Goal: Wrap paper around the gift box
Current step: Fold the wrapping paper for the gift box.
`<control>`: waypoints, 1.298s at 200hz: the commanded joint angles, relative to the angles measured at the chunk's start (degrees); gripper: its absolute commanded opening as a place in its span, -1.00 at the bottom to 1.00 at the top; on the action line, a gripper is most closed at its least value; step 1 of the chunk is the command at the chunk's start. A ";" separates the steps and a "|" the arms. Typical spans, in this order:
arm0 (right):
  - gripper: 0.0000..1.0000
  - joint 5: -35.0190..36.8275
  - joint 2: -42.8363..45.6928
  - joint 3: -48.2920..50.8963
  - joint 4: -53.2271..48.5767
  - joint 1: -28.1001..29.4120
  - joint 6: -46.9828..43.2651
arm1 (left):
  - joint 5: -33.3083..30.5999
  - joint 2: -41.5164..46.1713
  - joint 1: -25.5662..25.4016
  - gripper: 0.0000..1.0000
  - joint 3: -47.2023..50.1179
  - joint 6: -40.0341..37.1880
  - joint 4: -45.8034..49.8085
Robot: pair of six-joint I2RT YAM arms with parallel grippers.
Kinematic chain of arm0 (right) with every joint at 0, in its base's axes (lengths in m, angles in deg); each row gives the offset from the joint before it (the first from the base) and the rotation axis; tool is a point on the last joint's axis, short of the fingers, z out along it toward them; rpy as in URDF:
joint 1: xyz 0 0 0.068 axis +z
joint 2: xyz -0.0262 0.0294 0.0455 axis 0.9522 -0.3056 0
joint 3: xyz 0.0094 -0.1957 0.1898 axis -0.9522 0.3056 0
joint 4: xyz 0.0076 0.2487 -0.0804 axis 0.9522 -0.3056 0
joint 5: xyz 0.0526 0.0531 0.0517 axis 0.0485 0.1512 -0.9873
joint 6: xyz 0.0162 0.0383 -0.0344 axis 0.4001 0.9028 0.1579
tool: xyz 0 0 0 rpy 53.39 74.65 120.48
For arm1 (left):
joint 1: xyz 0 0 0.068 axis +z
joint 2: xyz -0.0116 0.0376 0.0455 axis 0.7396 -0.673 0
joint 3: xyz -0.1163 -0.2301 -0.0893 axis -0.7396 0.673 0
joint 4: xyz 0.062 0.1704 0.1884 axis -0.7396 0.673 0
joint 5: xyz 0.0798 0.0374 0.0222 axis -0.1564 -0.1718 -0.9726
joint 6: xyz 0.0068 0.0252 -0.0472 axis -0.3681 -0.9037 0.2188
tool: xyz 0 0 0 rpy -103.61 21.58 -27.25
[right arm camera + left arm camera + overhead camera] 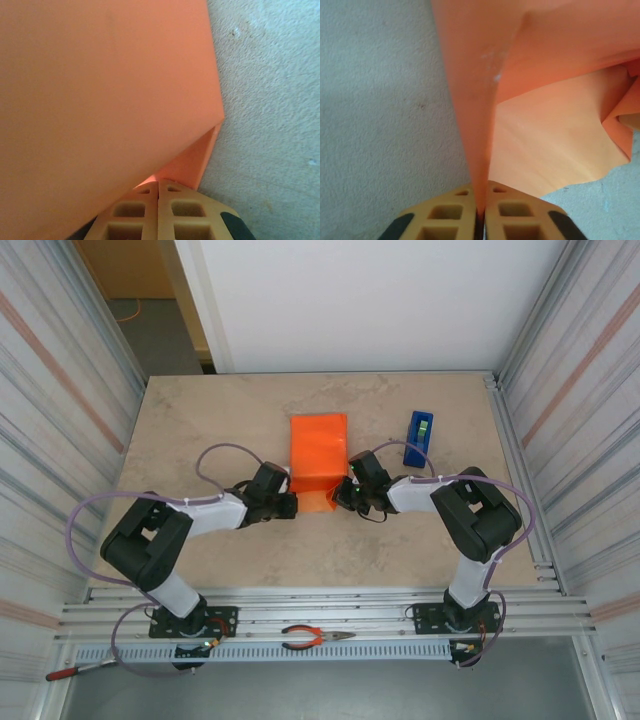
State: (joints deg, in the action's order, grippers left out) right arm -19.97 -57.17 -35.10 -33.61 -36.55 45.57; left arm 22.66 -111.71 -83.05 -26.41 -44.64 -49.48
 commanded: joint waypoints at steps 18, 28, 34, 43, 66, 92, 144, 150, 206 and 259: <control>-1.00 -0.04 -0.66 1.64 -2.25 0.72 1.06 | -3.97 2.22 -0.59 -0.18 -0.76 -1.12 4.09; -1.00 -0.10 -0.68 1.70 -2.18 0.72 1.02 | -4.92 2.66 -0.59 -0.11 -0.48 -1.31 4.46; -1.00 -0.08 -0.73 1.63 -2.24 0.73 1.06 | -5.24 2.86 -0.53 -0.09 -0.31 -1.44 4.60; -1.00 -0.13 -0.69 1.64 -2.28 0.73 1.01 | -5.65 2.91 -0.55 -0.08 -0.38 -1.63 4.78; -1.00 -0.21 -0.75 1.67 -2.34 0.66 0.97 | -6.01 2.34 -0.53 -0.11 -0.81 -1.95 4.40; -1.00 -0.22 -0.55 1.73 -2.60 0.74 0.84 | -5.55 0.87 -0.51 -0.16 -2.26 -2.07 3.61; -1.00 -0.21 -0.45 1.57 -3.13 0.73 0.46 | -5.21 -0.98 -0.59 -1.00 -3.55 -2.68 2.46; -1.00 -0.21 -0.47 1.59 -3.19 0.74 0.45 | -5.20 -0.84 -0.59 -1.00 -3.46 -2.68 2.38; -1.00 -0.05 -0.12 1.66 -3.35 0.73 0.27 | -8.01 3.21 -0.62 -0.13 -1.53 -2.48 5.30; -1.00 -0.43 -0.74 1.27 -3.22 0.78 0.27 | -5.96 1.57 -0.59 -0.32 -2.27 -2.08 3.62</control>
State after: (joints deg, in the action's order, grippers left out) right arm -19.97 -57.11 -34.88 -33.34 -36.55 45.55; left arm 16.56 -109.96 -83.49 -28.55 -46.89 -45.68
